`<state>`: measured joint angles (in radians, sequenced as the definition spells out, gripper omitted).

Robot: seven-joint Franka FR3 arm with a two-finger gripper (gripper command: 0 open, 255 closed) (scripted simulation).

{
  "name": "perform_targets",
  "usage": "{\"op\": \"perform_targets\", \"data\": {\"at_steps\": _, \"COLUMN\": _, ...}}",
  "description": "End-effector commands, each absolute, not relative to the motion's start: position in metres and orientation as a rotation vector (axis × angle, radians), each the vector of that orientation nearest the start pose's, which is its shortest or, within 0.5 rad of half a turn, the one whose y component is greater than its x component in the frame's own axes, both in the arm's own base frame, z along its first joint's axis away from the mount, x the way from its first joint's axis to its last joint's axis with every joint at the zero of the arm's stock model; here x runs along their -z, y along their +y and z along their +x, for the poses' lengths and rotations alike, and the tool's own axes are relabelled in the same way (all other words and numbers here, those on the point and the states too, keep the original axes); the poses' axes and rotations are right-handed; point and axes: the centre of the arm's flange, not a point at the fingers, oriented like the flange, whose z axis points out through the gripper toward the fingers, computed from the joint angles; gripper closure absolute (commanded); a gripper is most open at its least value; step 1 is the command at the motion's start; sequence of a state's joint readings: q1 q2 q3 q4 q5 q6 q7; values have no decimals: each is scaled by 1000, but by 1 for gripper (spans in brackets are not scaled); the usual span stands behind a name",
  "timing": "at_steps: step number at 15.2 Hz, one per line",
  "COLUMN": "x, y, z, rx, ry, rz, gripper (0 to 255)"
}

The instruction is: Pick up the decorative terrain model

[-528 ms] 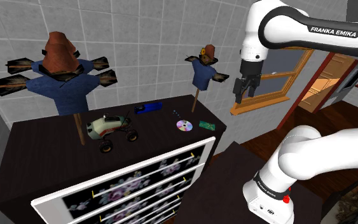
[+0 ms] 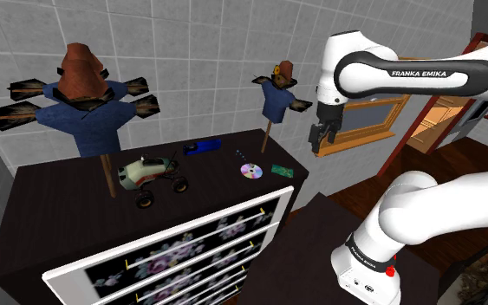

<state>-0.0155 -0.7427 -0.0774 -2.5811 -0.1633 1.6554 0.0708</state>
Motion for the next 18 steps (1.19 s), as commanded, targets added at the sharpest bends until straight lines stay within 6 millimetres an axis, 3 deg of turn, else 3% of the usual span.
{"op": "perform_targets", "data": {"at_steps": 1, "x": -456, "y": -55, "z": 312, "rx": -278, "ry": 149, "rz": -3254, "gripper": 0}}
{"op": "perform_targets", "data": {"at_steps": 18, "x": -274, "y": -134, "z": 383, "rx": -146, "ry": -83, "rz": -3416, "gripper": 0}}
